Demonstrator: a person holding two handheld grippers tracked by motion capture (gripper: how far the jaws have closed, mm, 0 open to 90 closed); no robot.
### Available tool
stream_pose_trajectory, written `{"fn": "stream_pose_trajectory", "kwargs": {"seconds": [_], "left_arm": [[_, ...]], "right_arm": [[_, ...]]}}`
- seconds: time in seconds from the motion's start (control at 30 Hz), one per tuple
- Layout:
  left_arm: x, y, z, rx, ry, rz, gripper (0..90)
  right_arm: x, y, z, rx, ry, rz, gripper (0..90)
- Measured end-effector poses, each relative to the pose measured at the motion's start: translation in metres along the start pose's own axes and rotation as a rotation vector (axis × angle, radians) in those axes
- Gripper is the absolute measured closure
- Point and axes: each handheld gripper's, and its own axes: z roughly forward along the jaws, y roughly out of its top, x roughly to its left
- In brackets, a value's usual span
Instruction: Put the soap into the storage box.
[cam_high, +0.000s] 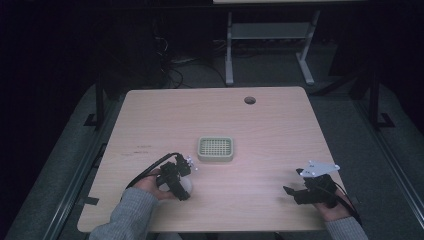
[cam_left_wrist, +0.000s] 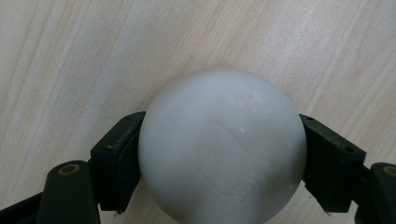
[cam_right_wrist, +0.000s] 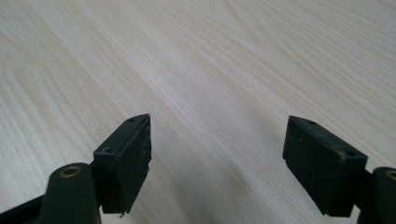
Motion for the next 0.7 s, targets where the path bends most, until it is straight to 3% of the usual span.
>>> {"fn": "stream_pose_trajectory", "kwargs": {"seconds": [0.7], "left_arm": [[-0.0004, 0.0014, -0.0056, 0.000, -0.002, -0.001, 23.8]], "right_arm": [[-0.0005, -0.0002, -0.0004, -0.001, -0.002, 0.002, 23.1]]}}
